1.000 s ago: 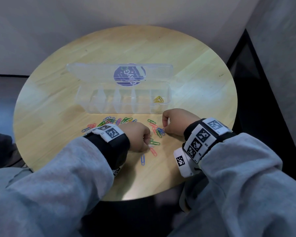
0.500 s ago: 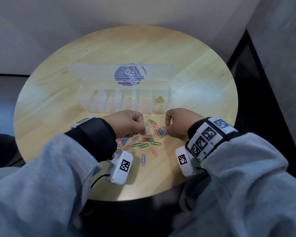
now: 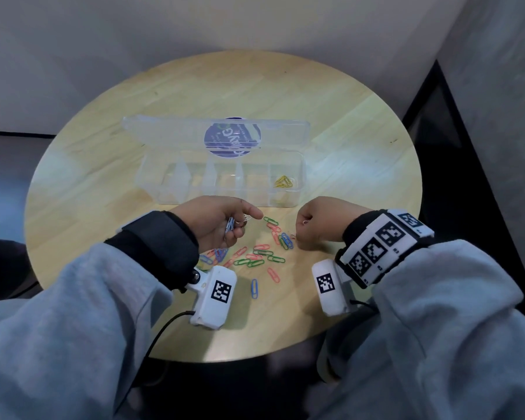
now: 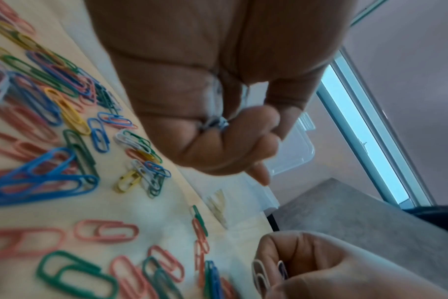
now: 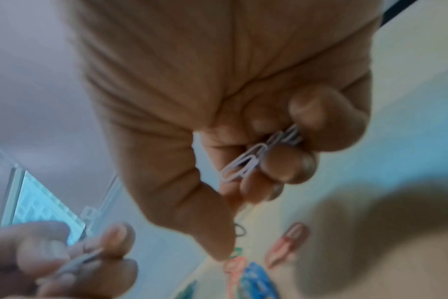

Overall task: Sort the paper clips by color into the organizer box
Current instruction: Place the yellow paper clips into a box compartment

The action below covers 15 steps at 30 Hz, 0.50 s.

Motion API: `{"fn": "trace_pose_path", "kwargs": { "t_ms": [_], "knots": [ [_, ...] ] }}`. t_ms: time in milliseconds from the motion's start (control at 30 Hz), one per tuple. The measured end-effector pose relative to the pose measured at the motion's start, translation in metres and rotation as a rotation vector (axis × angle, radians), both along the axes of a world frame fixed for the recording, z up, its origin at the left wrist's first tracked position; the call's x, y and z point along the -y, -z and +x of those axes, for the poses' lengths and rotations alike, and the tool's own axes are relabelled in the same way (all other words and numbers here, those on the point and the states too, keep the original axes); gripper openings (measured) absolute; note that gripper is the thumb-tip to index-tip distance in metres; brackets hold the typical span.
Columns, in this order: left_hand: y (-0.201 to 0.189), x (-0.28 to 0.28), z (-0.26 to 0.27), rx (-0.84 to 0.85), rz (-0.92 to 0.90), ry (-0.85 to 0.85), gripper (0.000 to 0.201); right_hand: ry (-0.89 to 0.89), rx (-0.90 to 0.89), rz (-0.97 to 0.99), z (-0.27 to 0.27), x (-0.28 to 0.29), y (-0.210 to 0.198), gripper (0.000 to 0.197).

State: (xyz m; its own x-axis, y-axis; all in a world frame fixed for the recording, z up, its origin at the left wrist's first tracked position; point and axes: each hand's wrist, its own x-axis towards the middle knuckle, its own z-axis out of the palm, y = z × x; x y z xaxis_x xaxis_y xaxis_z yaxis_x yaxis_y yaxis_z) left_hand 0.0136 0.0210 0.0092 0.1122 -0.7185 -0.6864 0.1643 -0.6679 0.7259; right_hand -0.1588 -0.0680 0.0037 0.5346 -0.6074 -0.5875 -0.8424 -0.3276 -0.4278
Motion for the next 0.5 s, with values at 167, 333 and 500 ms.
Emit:
{"fn": "trace_pose_path", "kwargs": {
  "t_ms": [167,333,500],
  "knots": [
    [-0.008,0.001,0.006,-0.059,0.022,-0.098,0.027,0.072,0.242,0.216,0.003,0.000,-0.012,0.022],
    [-0.014,0.000,0.014,-0.127,-0.013,-0.244,0.026,0.128,0.415,0.391,0.016,-0.004,-0.016,0.021],
    [-0.024,-0.001,0.020,-0.198,-0.143,-0.362,0.037,0.250,0.571,0.557,0.025,-0.004,-0.024,0.030]
  ]
}}
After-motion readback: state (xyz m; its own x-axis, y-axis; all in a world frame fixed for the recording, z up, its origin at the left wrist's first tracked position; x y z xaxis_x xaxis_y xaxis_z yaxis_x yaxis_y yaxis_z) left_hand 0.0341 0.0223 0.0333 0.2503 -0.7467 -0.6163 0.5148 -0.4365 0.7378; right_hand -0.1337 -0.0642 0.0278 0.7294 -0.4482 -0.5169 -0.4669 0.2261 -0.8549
